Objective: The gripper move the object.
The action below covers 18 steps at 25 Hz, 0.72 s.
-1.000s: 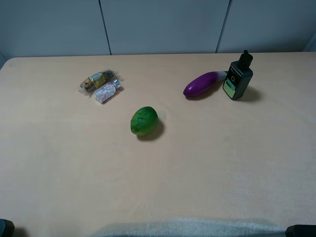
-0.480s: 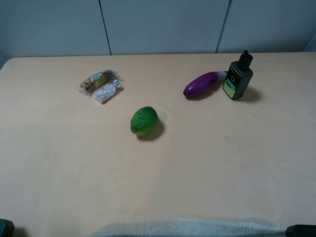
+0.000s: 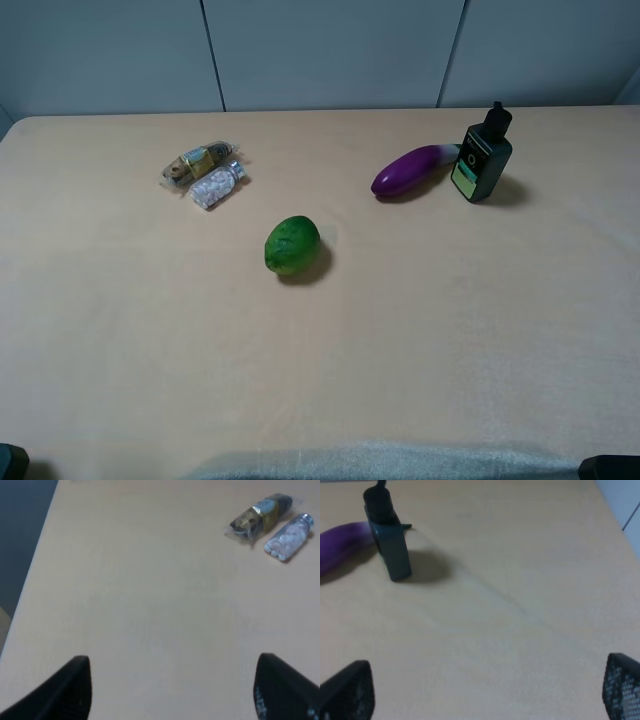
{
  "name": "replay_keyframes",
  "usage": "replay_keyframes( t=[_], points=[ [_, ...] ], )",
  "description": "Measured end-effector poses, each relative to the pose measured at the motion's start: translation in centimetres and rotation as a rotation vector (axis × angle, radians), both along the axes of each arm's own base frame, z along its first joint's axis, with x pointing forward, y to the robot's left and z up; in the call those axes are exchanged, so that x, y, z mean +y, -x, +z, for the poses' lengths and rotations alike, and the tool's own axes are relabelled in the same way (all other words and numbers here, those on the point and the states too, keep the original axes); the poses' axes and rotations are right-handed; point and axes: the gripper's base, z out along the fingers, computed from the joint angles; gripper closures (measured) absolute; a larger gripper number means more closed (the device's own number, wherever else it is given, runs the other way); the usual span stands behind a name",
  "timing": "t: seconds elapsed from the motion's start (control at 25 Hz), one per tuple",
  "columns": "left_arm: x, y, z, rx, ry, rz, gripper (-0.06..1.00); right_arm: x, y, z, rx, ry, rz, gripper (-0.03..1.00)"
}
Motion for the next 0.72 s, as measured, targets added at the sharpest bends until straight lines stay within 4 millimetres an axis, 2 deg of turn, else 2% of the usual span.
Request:
replay_keyframes(
  t=[0.16, 0.72],
  points=[
    [0.0, 0.0, 0.0, 0.000, 0.000, 0.000, 0.21, 0.1, 0.9, -0.8, -0.021, 0.007, 0.003, 0.27],
    [0.0, 0.0, 0.0, 0.000, 0.000, 0.000, 0.21, 0.6, 4.3, -1.6, -0.161, 0.070, 0.008, 0.27]
  ],
)
